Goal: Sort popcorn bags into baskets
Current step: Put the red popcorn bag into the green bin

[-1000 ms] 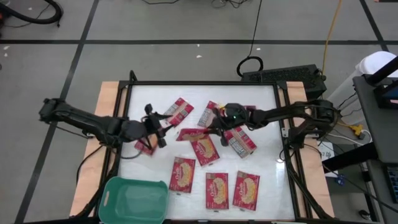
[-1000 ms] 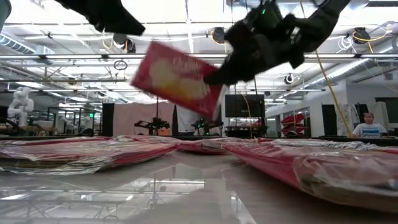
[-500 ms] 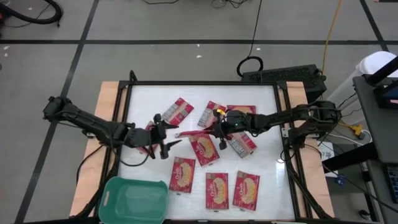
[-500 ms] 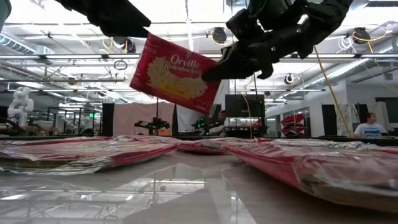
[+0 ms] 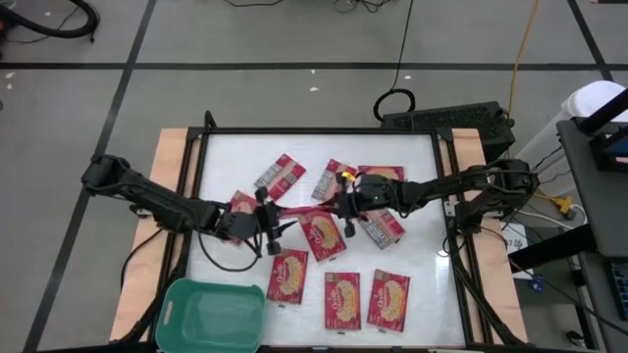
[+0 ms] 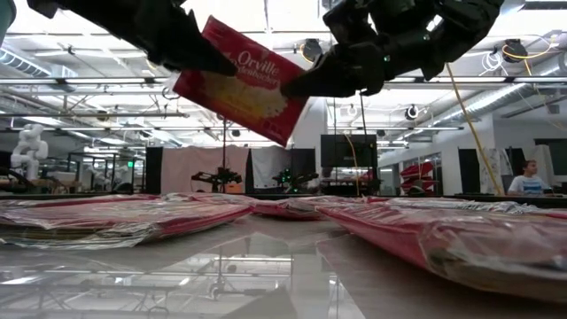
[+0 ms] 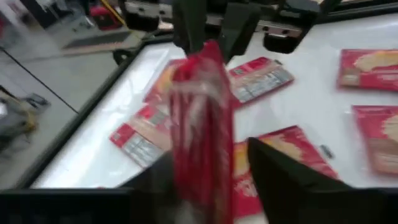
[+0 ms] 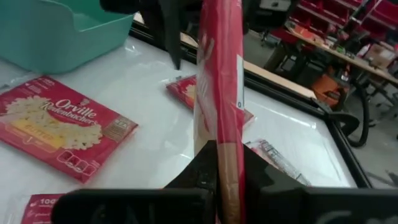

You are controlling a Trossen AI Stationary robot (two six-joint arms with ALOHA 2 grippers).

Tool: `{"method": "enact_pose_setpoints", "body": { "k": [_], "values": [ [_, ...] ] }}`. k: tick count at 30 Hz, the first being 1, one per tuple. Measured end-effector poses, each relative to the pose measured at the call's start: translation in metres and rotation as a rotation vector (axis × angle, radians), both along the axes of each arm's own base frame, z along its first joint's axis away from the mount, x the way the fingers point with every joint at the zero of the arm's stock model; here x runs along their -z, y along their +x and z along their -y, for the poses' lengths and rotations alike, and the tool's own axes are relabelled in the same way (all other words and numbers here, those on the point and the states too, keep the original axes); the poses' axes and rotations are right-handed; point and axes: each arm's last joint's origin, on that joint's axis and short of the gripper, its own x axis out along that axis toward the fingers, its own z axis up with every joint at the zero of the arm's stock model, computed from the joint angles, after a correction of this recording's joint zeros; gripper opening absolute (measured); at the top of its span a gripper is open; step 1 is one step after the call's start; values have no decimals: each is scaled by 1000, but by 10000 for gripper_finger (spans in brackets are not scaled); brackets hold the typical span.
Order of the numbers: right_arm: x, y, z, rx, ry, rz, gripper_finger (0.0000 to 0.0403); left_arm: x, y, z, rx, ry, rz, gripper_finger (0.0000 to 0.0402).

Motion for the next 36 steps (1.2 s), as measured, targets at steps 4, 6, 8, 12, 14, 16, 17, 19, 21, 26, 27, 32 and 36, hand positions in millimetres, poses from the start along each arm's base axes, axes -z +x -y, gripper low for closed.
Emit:
{"method": "enact_pose_setpoints", "body": {
  "k": [4, 6, 8, 12, 14, 16, 17, 19, 21, 26, 27, 32, 36],
  "values": [
    [-1, 1, 2, 113, 63, 6, 18, 0, 0, -2, -53, 63, -5, 32],
    [-2, 0, 4, 224, 103, 15, 31, -3, -2, -4, -64, 104, -6, 19],
    [-4, -1, 7, 328, 166, 31, 51, -7, -4, -5, -83, 144, -4, 25],
    [-12, -6, 11, 473, 331, 78, 105, -17, -14, -8, -140, 268, -34, 33],
    [-17, -10, 12, 555, 447, 114, 132, -22, -21, -10, -167, 340, -61, 26],
    [-22, -13, 13, 601, 581, 153, 155, -27, -26, -11, -204, 401, -76, 20],
    [-23, -14, 13, 617, 651, 174, 165, -29, -28, -11, -224, 427, -79, 20],
    [-24, -13, 12, 617, 764, 229, 181, -31, -29, -13, -250, 481, -95, 20],
    [-24, -12, 8, 579, 849, 292, 192, -30, -26, -13, -251, 548, -128, 20],
    [-21, -5, -6, 456, 1017, 378, 212, -24, -10, -7, -250, 724, -189, 21],
    [-20, -4, -8, 449, 1041, 380, 215, -23, -7, -5, -252, 770, -205, 21],
    [-18, 1, -17, 388, 1150, 433, 218, -14, 10, 4, -281, 953, -287, 20],
    [-16, 2, -11, 461, 1150, 485, 214, -3, 22, 4, -277, 1036, -338, 21]
  ]
}}
